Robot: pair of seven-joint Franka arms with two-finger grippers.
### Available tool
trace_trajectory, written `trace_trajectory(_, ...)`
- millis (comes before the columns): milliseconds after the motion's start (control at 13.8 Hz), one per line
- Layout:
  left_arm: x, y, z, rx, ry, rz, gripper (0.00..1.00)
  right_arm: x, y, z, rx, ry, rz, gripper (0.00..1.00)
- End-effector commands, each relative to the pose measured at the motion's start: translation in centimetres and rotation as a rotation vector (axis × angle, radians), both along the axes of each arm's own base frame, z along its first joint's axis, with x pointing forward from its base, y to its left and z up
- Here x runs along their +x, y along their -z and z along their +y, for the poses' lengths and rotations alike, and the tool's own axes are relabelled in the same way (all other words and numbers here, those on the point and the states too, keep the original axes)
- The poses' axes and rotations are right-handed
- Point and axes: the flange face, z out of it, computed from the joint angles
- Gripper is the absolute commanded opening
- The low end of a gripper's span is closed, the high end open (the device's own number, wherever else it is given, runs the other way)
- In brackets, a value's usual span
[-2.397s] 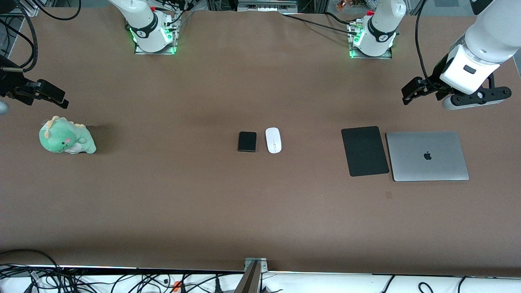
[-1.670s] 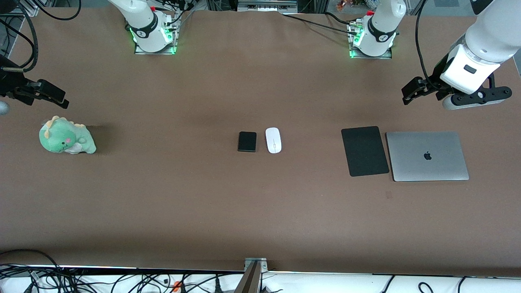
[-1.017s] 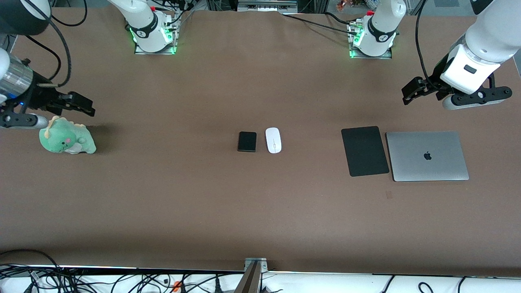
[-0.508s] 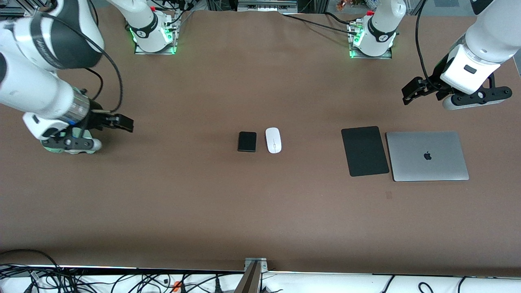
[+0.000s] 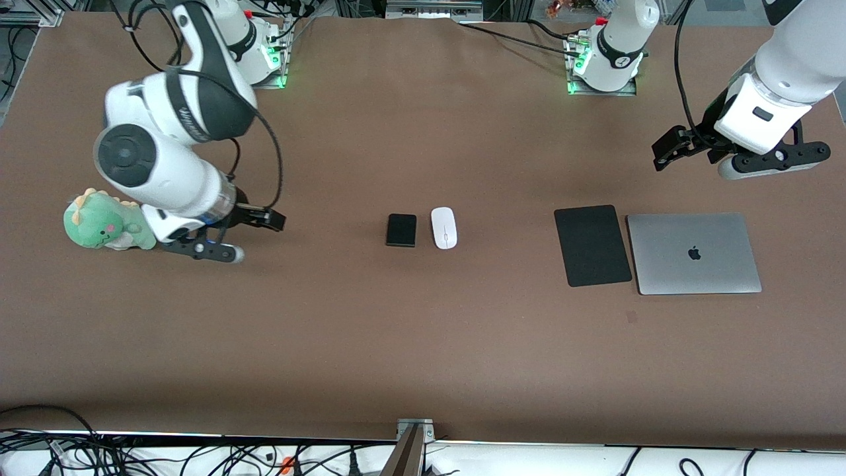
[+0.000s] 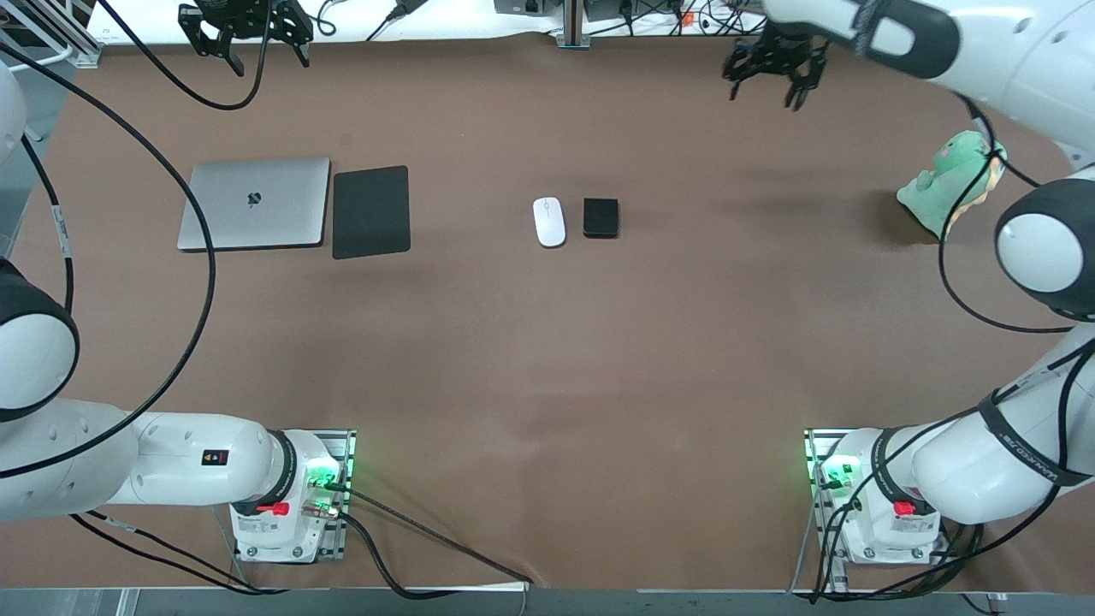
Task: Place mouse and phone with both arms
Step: 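Move the right gripper over the small black phone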
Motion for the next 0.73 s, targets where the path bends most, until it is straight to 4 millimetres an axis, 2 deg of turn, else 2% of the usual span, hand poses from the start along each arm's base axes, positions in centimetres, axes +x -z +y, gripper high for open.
trace_trajectory(0,0.6,0.2,0.1,0.017,0.013,0.005,1.00,-0.5,2.5,4.5,0.007,0.015,-0.026,1.00)
trace_trajectory(291,0.9,1.0,-0.2,0.018,0.018,0.020,1.00,-1.9,6.7,11.5,0.030,-0.060,-0.090,1.00)
trace_trajectory(508,1.1,1.4,-0.6,0.018,0.022,0.028,1.00,-2.9,9.6,15.0,0.045,-0.119,-0.138,1.00)
trace_trajectory(654,1.2,1.7,-0.6,0.015,0.022,0.033,1.00,-4.2,11.5,17.8,0.051,-0.164,-0.160,1.00)
